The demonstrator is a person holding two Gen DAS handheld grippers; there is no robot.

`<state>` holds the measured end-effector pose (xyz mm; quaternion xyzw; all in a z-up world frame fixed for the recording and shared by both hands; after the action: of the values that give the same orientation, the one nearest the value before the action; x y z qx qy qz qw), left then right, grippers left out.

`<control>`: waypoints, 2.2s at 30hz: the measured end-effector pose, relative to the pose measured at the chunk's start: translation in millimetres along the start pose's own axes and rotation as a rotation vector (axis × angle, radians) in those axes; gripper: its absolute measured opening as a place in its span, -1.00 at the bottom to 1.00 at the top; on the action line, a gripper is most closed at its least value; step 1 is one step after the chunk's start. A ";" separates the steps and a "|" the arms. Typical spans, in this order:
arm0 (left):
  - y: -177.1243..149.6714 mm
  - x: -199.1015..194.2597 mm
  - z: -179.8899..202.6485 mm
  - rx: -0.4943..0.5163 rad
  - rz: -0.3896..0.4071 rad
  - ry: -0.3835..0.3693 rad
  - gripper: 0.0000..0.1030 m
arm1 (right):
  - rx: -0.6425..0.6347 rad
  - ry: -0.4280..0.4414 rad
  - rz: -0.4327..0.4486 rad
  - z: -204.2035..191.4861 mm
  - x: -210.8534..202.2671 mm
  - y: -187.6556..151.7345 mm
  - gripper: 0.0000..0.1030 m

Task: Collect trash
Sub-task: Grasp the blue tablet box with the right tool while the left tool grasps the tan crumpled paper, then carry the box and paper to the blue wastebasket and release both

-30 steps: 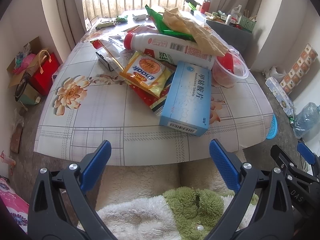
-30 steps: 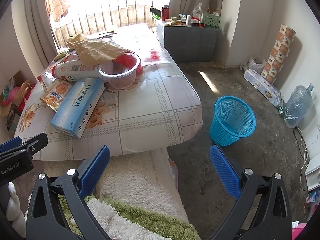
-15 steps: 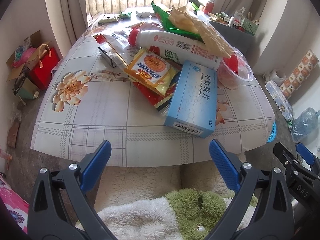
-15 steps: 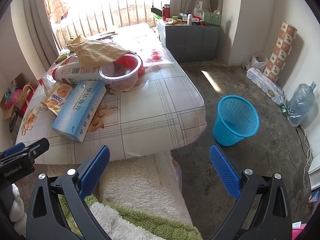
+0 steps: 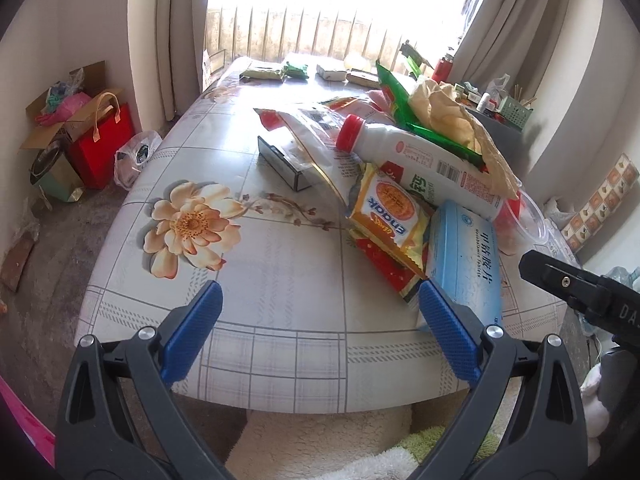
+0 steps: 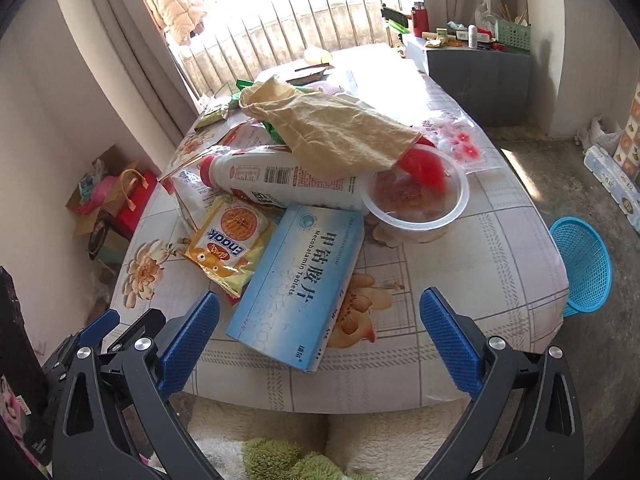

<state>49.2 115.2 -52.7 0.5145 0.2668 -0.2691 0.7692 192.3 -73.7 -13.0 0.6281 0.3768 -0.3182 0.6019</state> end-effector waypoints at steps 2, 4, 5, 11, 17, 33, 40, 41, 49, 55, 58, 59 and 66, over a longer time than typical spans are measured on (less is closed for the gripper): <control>3.3 0.7 -12.6 -0.015 0.016 -0.004 0.84 | -0.003 -0.017 -0.030 -13.0 17.1 2.4 0.90; 6.3 1.5 -21.7 -0.018 0.029 -0.005 0.84 | -0.013 -0.050 -0.054 -23.1 32.3 2.5 0.90; 8.6 1.5 -24.6 -0.017 0.036 -0.009 0.84 | -0.027 -0.079 -0.059 -26.7 40.2 1.5 0.90; 27.1 0.0 -26.4 0.018 0.084 -0.041 0.84 | -0.020 -0.087 -0.162 -30.9 73.5 -7.5 0.90; 70.3 -2.7 -1.3 0.068 0.145 -0.159 0.83 | -0.001 -0.049 -0.181 -15.9 64.0 -8.8 0.56; 146.0 145.7 71.7 0.001 -0.194 -0.304 -0.48 | -0.076 0.028 -0.180 8.2 51.9 -20.1 0.50; 144.6 123.8 88.1 0.066 -0.143 -0.293 -1.00 | -0.104 0.044 -0.114 20.6 28.2 -25.9 0.49; 148.0 115.6 92.8 0.079 -0.125 -0.299 -1.00 | -0.104 0.051 -0.100 23.1 24.0 -25.9 0.49; 193.4 43.1 137.7 0.156 0.052 -0.371 -1.00 | -0.075 0.154 0.018 43.5 -16.7 -15.4 0.48; 226.0 -3.0 184.5 0.232 0.133 -0.428 -1.00 | -0.033 0.249 0.072 62.3 -40.8 -10.9 0.47; 236.9 -19.5 209.5 0.276 0.166 -0.436 -1.00 | -0.005 0.305 0.071 71.7 -45.3 -15.2 0.47; 239.0 -24.0 219.4 0.286 0.169 -0.450 -1.00 | 0.009 0.325 0.074 73.6 -46.2 -16.5 0.47; 243.4 -22.4 313.4 0.369 0.094 -0.615 -1.00 | 0.174 0.343 0.187 141.7 -80.6 -5.8 0.47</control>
<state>242.7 -95.4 223.3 0.5515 -0.0542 -0.4192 0.7192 153.6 -222.1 42.5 0.7549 0.3847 -0.1808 0.4994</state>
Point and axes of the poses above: each gripper's, at about its wrist camera, not at the fingertips, and x roughly the way its jaws point, z to its right, y to its top, the point moved 5 cm from there along x, roughly the way its jaws point, and after that the axes turned 12 degrees about -y, right-handed, at the moved point
